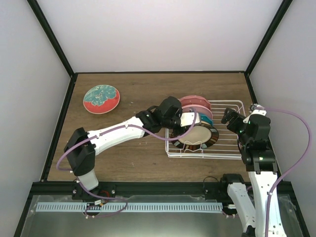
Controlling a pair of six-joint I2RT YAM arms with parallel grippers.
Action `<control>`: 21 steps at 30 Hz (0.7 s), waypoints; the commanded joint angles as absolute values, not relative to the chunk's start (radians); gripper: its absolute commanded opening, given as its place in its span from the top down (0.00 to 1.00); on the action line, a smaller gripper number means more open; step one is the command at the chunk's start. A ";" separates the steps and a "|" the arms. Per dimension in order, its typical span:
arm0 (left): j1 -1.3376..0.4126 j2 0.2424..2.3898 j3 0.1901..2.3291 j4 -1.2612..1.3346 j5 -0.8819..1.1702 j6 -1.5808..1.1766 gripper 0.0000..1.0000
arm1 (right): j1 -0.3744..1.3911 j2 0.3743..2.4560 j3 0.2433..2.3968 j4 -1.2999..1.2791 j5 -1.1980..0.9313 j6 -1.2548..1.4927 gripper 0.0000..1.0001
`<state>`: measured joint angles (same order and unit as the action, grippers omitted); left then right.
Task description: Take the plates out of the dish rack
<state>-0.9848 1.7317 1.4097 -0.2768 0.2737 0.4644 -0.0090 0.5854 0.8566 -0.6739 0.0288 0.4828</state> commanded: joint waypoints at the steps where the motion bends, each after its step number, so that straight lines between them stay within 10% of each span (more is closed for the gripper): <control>1: -1.006 1.734 1.443 -0.352 0.262 0.439 0.96 | 0.002 0.564 0.887 -0.702 0.052 0.468 0.00; 21: -0.981 1.357 1.476 -0.212 0.208 0.295 0.96 | 0.002 0.563 0.834 -0.665 0.009 0.498 0.00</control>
<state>-0.9878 1.4315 1.4467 -0.3828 0.1902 0.3855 -0.0090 0.5602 0.8471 -0.6876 0.0242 0.4881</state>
